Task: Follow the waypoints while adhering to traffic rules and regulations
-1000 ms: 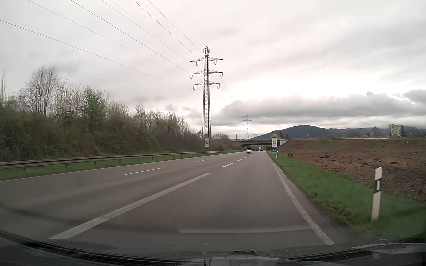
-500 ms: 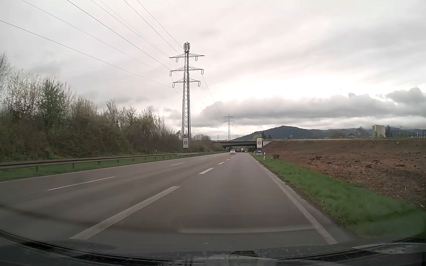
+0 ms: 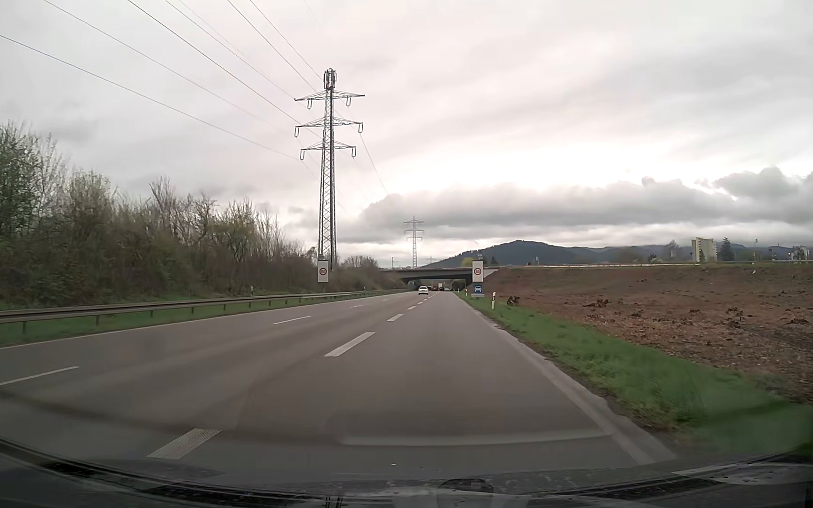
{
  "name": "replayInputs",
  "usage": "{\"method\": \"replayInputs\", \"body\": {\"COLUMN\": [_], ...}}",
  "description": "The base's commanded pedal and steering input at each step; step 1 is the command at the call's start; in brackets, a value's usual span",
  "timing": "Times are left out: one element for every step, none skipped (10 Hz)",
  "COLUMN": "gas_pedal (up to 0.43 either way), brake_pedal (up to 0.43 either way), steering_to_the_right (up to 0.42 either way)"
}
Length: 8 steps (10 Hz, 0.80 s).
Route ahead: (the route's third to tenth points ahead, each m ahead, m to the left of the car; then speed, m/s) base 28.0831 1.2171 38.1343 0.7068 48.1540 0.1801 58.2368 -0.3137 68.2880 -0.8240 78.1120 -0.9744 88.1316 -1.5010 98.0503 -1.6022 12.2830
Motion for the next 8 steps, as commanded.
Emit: {"method": "replayInputs", "body": {"gas_pedal": [0.331, 0.339, 0.339, 0.339, 0.339, 0.339, 0.339, 0.339], "brake_pedal": [0.000, 0.000, 0.000, 0.000, 0.000, 0.000, 0.000, 0.000], "steering_to_the_right": [0.024, 0.019, 0.015, 0.010, 0.007, 0.005, 0.004, 0.004]}}
